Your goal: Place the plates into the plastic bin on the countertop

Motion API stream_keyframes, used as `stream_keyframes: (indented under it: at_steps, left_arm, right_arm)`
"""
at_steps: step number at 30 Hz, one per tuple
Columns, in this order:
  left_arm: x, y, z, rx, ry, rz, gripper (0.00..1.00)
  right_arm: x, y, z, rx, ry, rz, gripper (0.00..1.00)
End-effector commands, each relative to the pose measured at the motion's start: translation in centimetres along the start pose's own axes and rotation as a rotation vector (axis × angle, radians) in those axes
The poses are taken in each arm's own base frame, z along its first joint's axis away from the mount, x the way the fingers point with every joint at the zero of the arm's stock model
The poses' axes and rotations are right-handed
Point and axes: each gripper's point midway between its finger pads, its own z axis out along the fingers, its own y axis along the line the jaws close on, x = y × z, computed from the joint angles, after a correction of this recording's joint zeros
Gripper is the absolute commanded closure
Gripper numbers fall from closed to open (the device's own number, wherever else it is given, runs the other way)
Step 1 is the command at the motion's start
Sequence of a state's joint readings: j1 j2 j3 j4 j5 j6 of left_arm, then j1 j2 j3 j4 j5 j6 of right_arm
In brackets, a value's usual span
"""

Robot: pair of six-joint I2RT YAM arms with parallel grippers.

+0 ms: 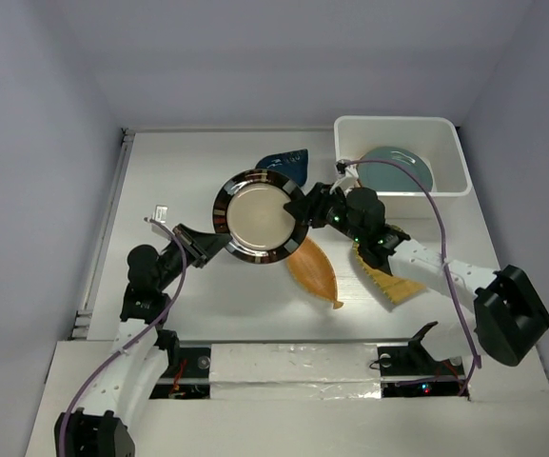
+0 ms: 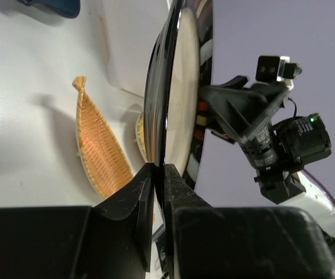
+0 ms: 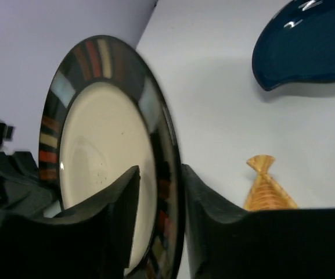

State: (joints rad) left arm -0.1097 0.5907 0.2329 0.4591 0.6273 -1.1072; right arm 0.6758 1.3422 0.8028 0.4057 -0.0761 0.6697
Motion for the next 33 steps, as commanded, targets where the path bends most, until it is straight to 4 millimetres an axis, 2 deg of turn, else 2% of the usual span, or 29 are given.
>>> stream_keyframes:
  at_steps: [1, 3, 4, 5, 6, 7, 9, 10, 11, 12, 13, 15, 16, 18, 19, 22, 23, 25, 26, 28, 29, 30, 33]
  left_arm:
    - [-1.8, -9.6, -1.0, 0.303, -0.032, 0.193, 1.00]
    - [-1.8, -9.7, -1.0, 0.301, -0.027, 0.194, 1.00]
    - [-1.7, -9.3, -0.9, 0.285, -0.019, 0.186, 1.00]
    - [-1.8, -9.3, -0.8, 0.276, -0.022, 0.202, 1.00]
    - [-1.9, -8.5, -0.6, 0.234, -0.025, 0.192, 0.86]
    - [-2.0, -8.1, -0.5, 0.212, -0.028, 0.197, 0.79]
    - [-2.4, -7.9, -0.5, 0.190, -0.044, 0.238, 0.65]
    - [-2.4, -7.4, -0.4, 0.165, -0.047, 0.238, 0.62]
    - [-2.4, -7.2, -0.4, 0.156, -0.049, 0.247, 0.61]
    - [-2.4, -6.7, -0.4, 0.141, -0.048, 0.258, 0.61]
    - [-2.3, -6.2, -0.4, 0.126, -0.046, 0.252, 0.61]
    - [-1.5, -4.9, -0.3, 0.108, -0.029, 0.229, 0.61]
    - [-1.4, -4.3, -0.3, 0.098, -0.034, 0.220, 0.61]
    - [-0.3, -2.9, -0.2, 0.075, -0.013, 0.198, 0.61]
    - [-0.2, -2.2, -0.1, 0.054, -0.021, 0.190, 0.61]
    - [0.6, -0.5, 0.3, -0.006, -0.025, 0.200, 0.62]
    - [0.7, 0.1, 0.5, -0.028, -0.024, 0.222, 0.62]
    - [1.5, 1.0, 1.0, -0.075, -0.009, 0.240, 0.63]
    - [1.9, 1.6, 1.3, -0.101, 0.003, 0.245, 0.63]
    - [2.3, 2.2, 1.7, -0.133, 0.004, 0.268, 0.63]
    - [3.4, 2.6, 2.0, -0.145, 0.039, 0.272, 0.63]
    - [3.5, 2.9, 2.2, -0.156, 0.035, 0.282, 0.63]
    - [5.1, 3.2, 2.8, -0.167, 0.080, 0.296, 0.63]
  right_arm:
    - [0.0, 2.5, 0.4, -0.130, -0.008, 0.023, 0.64]
    - [-0.1, 3.1, 0.5, -0.161, -0.012, 0.037, 0.81]
    - [-0.2, 3.3, 0.4, -0.169, -0.020, 0.060, 0.94]
    - [-0.8, 3.6, 0.2, -0.184, -0.044, 0.068, 0.99]
    - [-1.5, 3.6, -0.2, -0.185, -0.073, 0.086, 1.00]
    - [-1.9, 3.8, -0.4, -0.187, -0.086, 0.092, 1.00]
    - [-3.7, 2.9, -1.1, -0.160, -0.136, 0.100, 1.00]
    - [-5.5, 3.1, -1.9, -0.155, -0.186, 0.100, 1.00]
    - [-6.3, 2.4, -2.2, -0.127, -0.198, 0.106, 1.00]
    - [-8.6, 0.9, -2.9, -0.087, -0.251, 0.110, 1.00]
    - [-10.7, 1.3, -4.1, -0.100, -0.292, 0.114, 1.00]
    - [-13.6, 0.2, -5.6, -0.095, -0.351, 0.118, 1.00]
    - [-16.2, -1.5, -6.9, -0.058, -0.403, 0.120, 1.00]
    - [-19.0, -2.9, -8.5, -0.013, -0.458, 0.112, 1.00]
    - [-20.8, -4.8, -9.5, 0.043, -0.501, 0.099, 1.00]
    - [-23.4, -8.3, -10.9, 0.183, -0.540, 0.103, 1.00]
    - [-24.4, -10.5, -12.1, 0.244, -0.567, 0.112, 1.00]
    - [-25.1, -12.9, -12.7, 0.280, -0.572, 0.150, 1.00]
    - [-26.0, -14.6, -13.8, 0.314, -0.603, 0.159, 1.00]
    - [-26.3, -17.2, -13.7, 0.350, -0.588, 0.201, 1.00]
    - [-26.5, -18.0, -13.7, 0.358, -0.583, 0.207, 1.00]
    - [-27.1, -19.7, -13.8, 0.390, -0.587, 0.221, 1.00]
    - [-27.2, -22.2, -13.9, 0.472, -0.559, 0.228, 1.00]
